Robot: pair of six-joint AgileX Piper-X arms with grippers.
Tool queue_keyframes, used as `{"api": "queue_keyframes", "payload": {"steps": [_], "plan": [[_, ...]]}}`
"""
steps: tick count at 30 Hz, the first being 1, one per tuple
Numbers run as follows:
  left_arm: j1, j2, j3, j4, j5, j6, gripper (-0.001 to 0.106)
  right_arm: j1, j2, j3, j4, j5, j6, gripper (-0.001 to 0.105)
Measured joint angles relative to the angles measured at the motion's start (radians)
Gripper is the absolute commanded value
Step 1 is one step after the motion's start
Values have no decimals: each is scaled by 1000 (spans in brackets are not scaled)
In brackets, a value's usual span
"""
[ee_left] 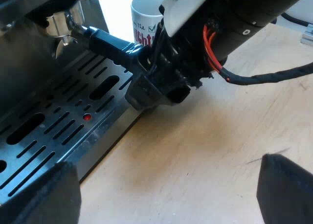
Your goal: Grind coffee beans and then tamp
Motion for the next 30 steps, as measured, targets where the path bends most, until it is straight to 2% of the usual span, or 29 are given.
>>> {"api": "queue_keyframes", "payload": {"steps": [1,4,8,18,20,27,30], "plan": [[0,0,0,0,0,0,79,0,0,0,0,-1,0,60],[0,0,0,0,0,0,79,0,0,0,0,-3,0,46],[0,0,0,0,0,0,79,0,0,0,0,-6,0,39],[0,0,0,0,0,0,79,0,0,0,0,-6,0,38],[0,0,0,0,0,0,79,0,0,0,0,-6,0,35],[0,0,0,0,0,0,79,-5,0,0,21,7,12,0],[0,0,0,0,0,0,79,-5,0,0,21,9,12,0]]}}
